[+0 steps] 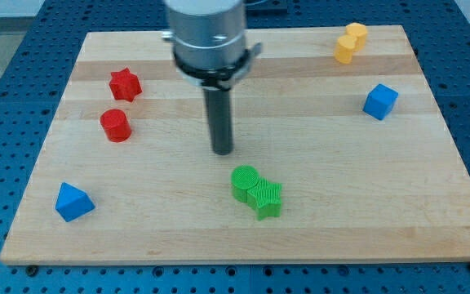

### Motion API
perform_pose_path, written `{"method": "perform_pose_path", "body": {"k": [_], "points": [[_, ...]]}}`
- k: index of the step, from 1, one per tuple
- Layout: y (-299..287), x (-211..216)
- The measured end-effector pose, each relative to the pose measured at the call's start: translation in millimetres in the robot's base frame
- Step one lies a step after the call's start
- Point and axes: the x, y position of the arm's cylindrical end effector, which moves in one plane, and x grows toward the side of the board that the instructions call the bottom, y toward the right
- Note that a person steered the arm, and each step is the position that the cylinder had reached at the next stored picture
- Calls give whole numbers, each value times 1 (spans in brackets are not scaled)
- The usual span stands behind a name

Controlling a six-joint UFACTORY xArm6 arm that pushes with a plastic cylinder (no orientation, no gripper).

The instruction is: Slide the arm towards the center right side of the board

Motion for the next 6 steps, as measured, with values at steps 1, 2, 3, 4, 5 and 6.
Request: {"method": "perform_pose_path", "body": {"k": [1,2,3,4,5,6], "points": [[52,0],[104,0],[151,-2],[194,-8],[230,-10],[259,-16]]}}
